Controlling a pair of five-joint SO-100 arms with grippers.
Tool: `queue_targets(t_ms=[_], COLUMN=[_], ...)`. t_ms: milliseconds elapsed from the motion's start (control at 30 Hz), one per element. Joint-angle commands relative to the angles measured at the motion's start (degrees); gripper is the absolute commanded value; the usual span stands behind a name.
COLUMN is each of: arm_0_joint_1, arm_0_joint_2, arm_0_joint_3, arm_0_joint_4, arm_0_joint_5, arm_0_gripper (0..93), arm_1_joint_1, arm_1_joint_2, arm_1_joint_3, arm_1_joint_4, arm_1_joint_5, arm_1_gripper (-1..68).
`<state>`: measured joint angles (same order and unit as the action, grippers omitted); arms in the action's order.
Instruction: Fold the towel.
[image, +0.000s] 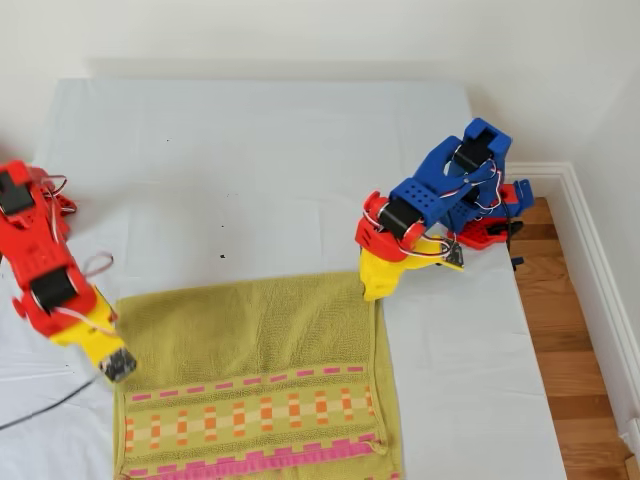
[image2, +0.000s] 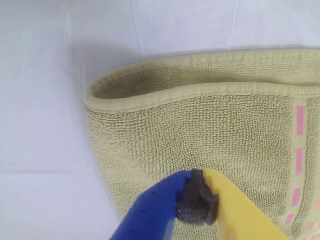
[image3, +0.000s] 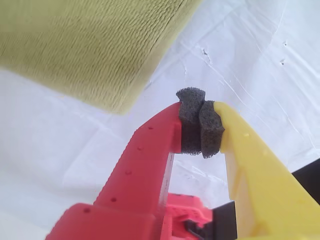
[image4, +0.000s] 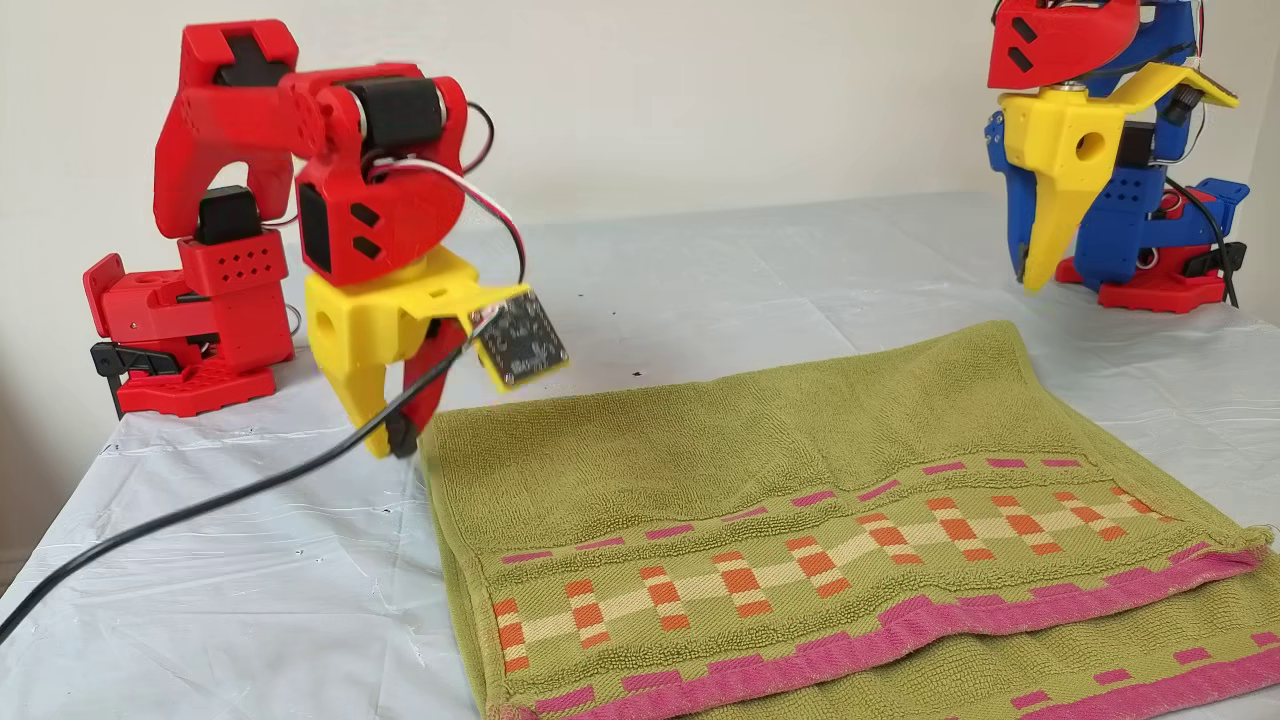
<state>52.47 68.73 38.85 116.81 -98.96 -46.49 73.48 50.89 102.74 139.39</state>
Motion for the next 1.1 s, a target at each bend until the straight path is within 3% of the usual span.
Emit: queue_targets(t_ms=[0,133,267,333,700,900,1000,1067], arm_0_joint_1=[-3.1,-4.5,-2.9,-2.7,-12.0,-13.1,-13.8,-13.7], arm_0_joint_2=[12.5,13.9,16.1,17.4,27.9,36.4,38.9,37.4], arm_0_joint_3=[1.5,4.9,10.5,13.3,32.0,48.7,56.2,54.8], arm_0_joint_4=[-1.3,-3.6,-5.9,-8.3,-18.7,-29.5,-38.3,-36.8], arm_0_joint_5=[-1.6,-5.5,-24.3,-28.6,-13.8,-13.2,-11.7,-11.5], arm_0_gripper=[1.4,1.3,8.4,7.4,1.3,3.0,21.5,40.2], arm_1_joint_1=[0.3,0.1,0.1,0.3,1.1,1.3,1.4,1.5], arm_1_joint_2=[1.2,1.0,-0.4,-1.4,-8.3,-9.1,-10.0,-10.5], arm_1_joint_3=[-3.3,-2.8,-4.4,-5.2,-13.1,-12.9,-13.8,-14.2], arm_1_joint_4=[0.4,0.4,0.4,0.4,0.4,0.4,0.4,0.4], arm_1_joint_5=[-0.3,-1.1,-1.6,-1.2,-3.9,-4.4,-5.0,-5.1], arm_1_gripper=[0.8,0.2,2.0,2.9,11.2,11.2,11.2,11.2])
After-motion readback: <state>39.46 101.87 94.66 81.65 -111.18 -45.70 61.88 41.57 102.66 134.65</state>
